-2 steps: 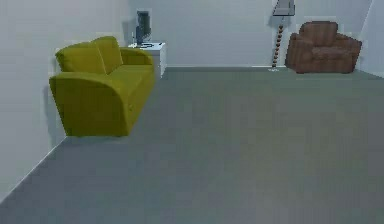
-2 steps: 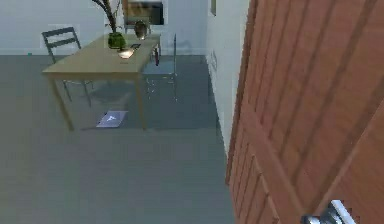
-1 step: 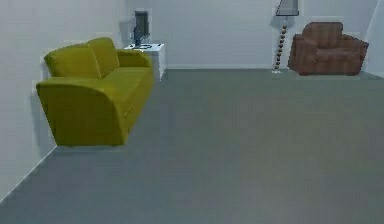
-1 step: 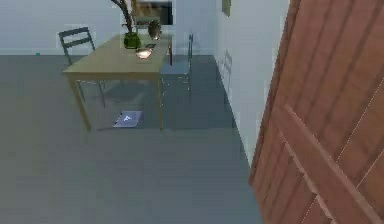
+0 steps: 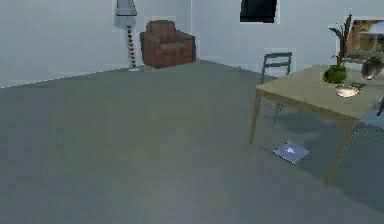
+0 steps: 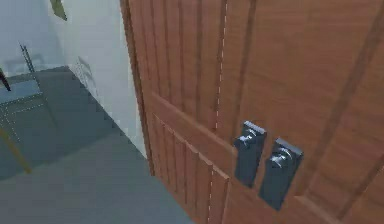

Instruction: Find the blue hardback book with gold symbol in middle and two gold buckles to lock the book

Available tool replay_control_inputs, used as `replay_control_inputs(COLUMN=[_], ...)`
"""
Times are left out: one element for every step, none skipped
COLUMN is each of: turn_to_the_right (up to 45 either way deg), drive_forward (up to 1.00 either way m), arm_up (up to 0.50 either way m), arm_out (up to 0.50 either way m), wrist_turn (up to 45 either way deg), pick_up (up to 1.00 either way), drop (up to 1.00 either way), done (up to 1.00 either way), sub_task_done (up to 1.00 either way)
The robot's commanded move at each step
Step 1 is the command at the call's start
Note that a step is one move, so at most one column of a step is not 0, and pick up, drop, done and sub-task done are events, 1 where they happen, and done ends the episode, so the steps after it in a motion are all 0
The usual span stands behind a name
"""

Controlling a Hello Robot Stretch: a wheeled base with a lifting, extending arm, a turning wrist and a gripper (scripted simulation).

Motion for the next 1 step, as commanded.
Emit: replay_control_inputs(turn_to_the_right=[0.0], drive_forward=[1.0], arm_up=[0.0], arm_out=[0.0], wrist_turn=[0.0], pick_up=[0.0], drop=[0.0], done=[0.0], sub_task_done=[0.0])
